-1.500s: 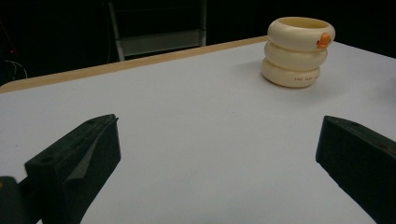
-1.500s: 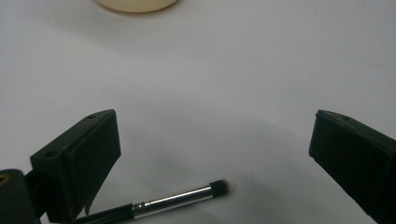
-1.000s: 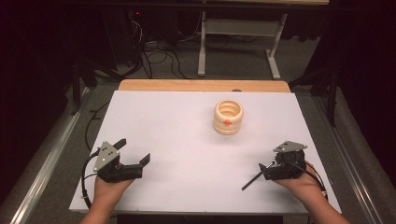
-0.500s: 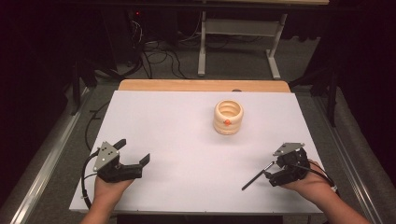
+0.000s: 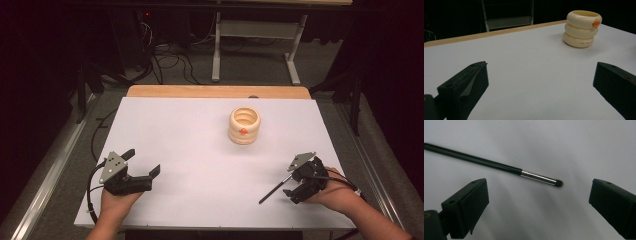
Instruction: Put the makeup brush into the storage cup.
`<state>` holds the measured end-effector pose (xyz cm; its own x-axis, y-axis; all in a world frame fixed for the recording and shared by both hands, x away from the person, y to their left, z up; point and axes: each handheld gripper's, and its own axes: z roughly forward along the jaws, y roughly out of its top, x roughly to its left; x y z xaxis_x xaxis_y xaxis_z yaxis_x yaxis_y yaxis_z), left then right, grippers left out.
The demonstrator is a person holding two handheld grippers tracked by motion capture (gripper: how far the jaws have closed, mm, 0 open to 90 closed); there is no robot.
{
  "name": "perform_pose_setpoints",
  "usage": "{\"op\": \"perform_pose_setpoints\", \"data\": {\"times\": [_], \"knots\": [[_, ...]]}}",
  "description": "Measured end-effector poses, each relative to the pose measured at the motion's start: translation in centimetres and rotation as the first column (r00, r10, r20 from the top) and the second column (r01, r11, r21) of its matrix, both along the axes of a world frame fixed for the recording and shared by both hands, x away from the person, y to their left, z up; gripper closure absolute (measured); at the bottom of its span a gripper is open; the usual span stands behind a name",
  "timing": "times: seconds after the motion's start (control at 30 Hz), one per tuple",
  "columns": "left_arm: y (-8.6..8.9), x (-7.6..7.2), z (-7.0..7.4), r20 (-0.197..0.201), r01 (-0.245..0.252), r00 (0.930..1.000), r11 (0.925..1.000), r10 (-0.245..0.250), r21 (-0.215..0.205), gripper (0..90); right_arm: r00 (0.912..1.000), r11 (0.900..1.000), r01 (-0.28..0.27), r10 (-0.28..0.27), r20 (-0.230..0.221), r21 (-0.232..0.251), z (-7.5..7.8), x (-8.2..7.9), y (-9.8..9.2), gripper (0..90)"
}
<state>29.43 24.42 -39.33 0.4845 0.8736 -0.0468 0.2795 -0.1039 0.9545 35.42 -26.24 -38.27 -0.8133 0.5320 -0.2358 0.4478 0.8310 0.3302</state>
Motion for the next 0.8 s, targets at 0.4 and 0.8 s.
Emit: {"op": "perform_pose_setpoints", "data": {"times": [0.4, 0.8], "knots": [[0.1, 0.0, 0.0, -0.001, -0.003, 1.0, 1.0, 0.003, -0.001, 0.7, 0.9952, 0.996, -0.084, 0.083, -0.053, -0.024, -0.4, 1.3, 0.3, 8.4], [0.2, -0.1, 0.1, 0.002, -0.006, 1.0, 1.0, 0.006, -0.004, 0.7, 0.9848, 0.987, -0.154, 0.149, -0.089, -0.045, -1.0, 2.4, 1.5, 16.6]]}}
